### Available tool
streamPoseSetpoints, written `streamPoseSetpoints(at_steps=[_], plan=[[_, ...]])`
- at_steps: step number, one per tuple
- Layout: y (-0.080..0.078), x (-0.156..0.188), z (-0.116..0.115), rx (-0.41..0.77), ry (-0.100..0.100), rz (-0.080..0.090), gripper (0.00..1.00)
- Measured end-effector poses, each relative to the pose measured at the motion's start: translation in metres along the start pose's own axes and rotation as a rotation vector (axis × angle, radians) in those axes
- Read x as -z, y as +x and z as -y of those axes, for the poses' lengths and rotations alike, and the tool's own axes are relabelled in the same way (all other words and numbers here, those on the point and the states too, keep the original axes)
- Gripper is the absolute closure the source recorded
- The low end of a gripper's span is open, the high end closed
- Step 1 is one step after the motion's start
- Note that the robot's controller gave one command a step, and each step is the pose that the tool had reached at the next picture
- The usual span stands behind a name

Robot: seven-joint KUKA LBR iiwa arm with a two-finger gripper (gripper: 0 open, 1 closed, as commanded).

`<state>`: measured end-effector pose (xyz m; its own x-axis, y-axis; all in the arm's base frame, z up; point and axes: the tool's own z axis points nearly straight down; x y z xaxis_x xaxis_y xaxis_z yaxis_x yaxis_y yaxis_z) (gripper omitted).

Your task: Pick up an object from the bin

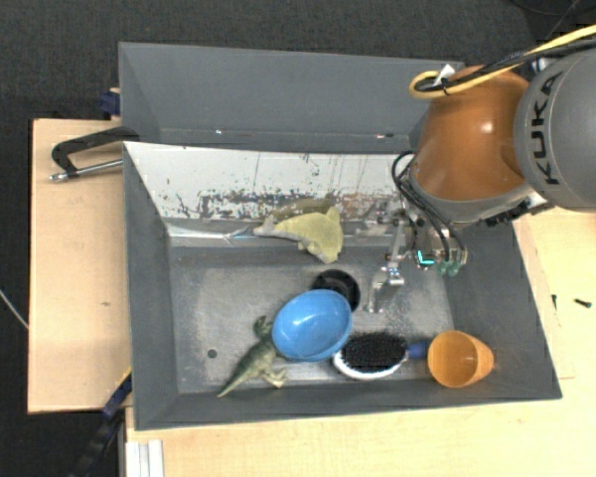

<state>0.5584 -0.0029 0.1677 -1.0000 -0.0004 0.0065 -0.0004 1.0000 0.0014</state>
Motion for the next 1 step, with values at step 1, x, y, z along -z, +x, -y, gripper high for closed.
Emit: streamPoseSetpoints(at_steps=[1], plan=[[0.0261, -0.0901, 0.031, -0.085, -0.002, 0.02, 0.0]])
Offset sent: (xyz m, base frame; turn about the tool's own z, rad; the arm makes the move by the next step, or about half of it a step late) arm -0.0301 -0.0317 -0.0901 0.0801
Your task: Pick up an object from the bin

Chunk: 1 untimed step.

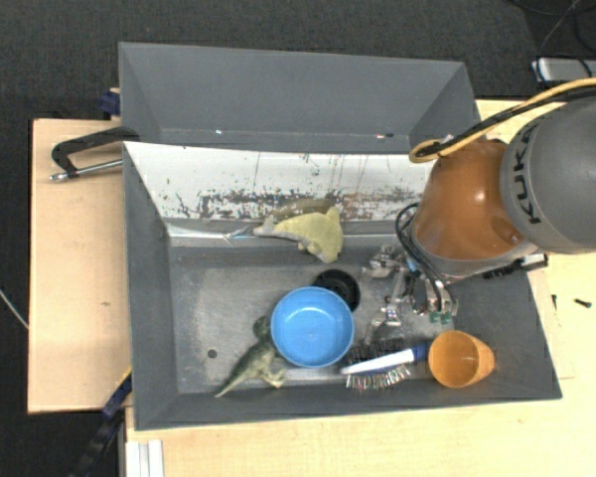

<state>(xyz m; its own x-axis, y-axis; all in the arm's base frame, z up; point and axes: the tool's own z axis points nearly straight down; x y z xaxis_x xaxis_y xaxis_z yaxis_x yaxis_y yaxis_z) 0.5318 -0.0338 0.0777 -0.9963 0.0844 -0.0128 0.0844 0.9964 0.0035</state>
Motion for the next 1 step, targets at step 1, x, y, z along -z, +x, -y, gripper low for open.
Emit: streamPoseSetpoints(at_steps=[1], plan=[[0.0256, 0.0029, -0.0541, -0.051, -0.002, 0.02, 0.0]])
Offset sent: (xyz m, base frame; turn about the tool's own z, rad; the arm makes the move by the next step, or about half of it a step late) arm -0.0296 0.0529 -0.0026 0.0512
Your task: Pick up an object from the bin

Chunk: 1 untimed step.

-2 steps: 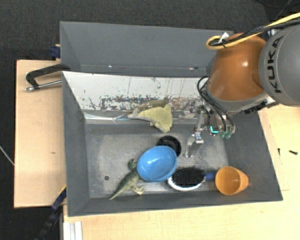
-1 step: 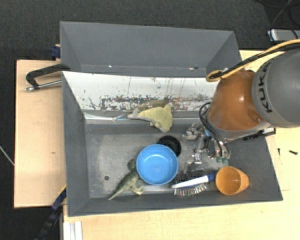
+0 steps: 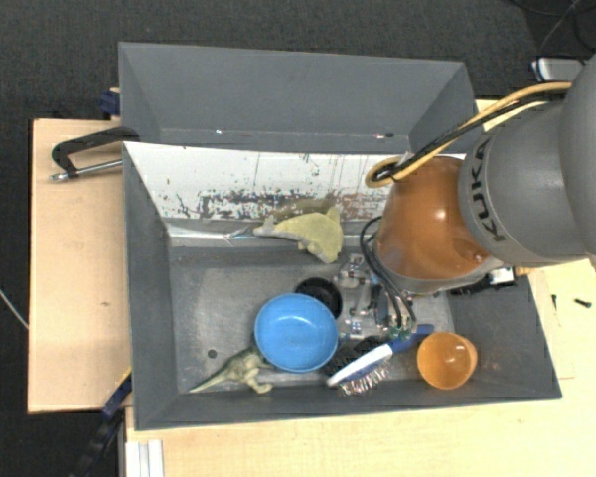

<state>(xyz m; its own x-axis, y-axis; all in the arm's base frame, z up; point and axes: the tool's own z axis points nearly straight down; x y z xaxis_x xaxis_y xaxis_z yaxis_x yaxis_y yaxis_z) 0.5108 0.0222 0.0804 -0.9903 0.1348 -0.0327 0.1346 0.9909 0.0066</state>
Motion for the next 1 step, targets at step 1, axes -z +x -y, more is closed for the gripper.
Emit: streamPoseSetpoints(at_steps=[1], plan=[[0.0098, 0.0086, -0.0489, 0.147, 0.0, -0.018, 0.0]])
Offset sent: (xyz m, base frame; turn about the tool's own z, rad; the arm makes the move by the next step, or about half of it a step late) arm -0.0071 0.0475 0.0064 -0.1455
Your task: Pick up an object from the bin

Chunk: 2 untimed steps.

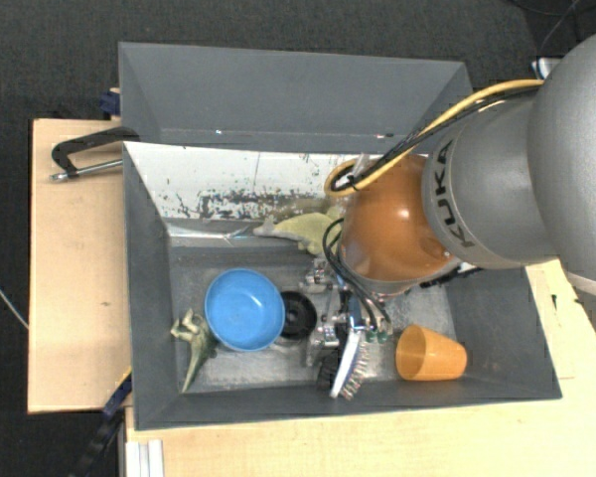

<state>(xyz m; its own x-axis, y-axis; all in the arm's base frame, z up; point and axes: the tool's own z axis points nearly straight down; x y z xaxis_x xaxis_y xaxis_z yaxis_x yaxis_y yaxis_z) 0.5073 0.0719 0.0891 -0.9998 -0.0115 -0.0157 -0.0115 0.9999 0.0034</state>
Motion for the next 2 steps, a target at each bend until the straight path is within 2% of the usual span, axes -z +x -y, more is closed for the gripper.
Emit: streamPoseSetpoints(at_steps=[1, 2], plan=[[-0.032, -0.017, 0.006, 0.144, 0.0, -0.014, 0.0], [-0.025, -0.007, 0.004, -0.063, 0.002, -0.013, 0.0]])
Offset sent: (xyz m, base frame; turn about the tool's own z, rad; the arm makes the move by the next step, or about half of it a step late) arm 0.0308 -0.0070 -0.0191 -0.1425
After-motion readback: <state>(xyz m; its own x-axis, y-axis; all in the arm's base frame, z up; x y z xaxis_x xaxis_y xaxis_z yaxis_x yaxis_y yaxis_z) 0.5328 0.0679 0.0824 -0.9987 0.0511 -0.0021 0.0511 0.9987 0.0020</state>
